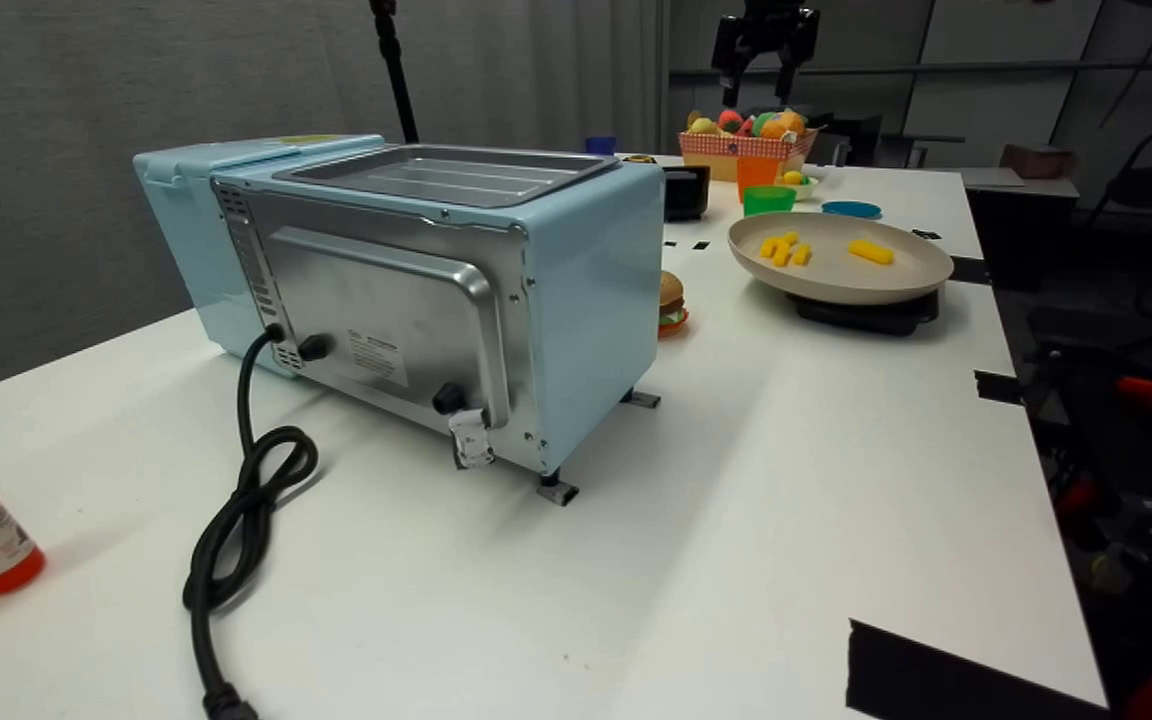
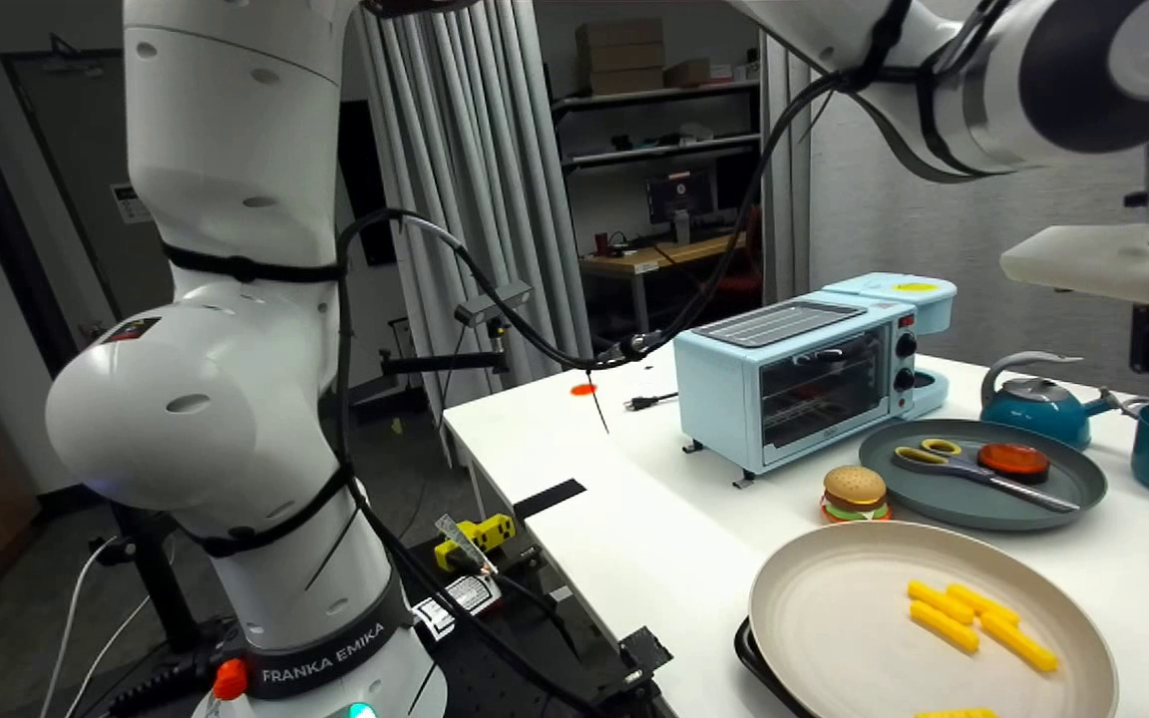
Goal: Pour the contents in the green cup on the plate
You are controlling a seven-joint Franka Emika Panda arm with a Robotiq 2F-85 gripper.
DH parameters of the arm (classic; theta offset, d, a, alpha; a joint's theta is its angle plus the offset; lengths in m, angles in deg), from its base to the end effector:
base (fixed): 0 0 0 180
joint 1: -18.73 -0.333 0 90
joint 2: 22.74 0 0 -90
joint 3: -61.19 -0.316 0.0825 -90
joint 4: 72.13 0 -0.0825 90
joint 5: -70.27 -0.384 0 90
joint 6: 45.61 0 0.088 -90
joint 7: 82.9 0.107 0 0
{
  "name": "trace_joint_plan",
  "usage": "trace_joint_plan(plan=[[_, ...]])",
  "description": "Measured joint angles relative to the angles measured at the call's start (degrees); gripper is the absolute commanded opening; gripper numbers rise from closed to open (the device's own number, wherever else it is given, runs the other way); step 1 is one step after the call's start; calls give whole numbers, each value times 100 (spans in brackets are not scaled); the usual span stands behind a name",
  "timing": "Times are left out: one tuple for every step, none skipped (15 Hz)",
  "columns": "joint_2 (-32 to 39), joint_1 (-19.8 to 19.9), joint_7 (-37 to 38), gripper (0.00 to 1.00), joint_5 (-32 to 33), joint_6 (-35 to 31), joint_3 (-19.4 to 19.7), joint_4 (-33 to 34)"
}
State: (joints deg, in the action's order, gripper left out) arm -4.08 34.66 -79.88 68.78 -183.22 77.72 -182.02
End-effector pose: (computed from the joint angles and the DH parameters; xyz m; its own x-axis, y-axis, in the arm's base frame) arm 0.5411 -0.3316 0.3473 0.8075 -0.5635 0.1742 -0.5801 -0.8123 0.0615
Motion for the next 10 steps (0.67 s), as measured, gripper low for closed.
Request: trace_joint_plan(plan=[[-166,-22,-50,100,0,-29,-52,-131],[-329,-40,-94,100,0,-37,-107,-263],[-492,-59,-140,100,0,-38,-157,-403],[-652,-73,-189,100,0,-38,-205,-549],[-809,-82,-244,100,0,-38,-248,-699],[-961,-92,-305,100,0,-38,-279,-850],[-1111,-103,-373,100,0,-38,-300,-999],[-1269,-109,-449,100,0,-38,-316,-1153],[-1427,-111,-535,100,0,-38,-323,-1303],[-1592,-112,-621,100,0,-38,-324,-1451]])
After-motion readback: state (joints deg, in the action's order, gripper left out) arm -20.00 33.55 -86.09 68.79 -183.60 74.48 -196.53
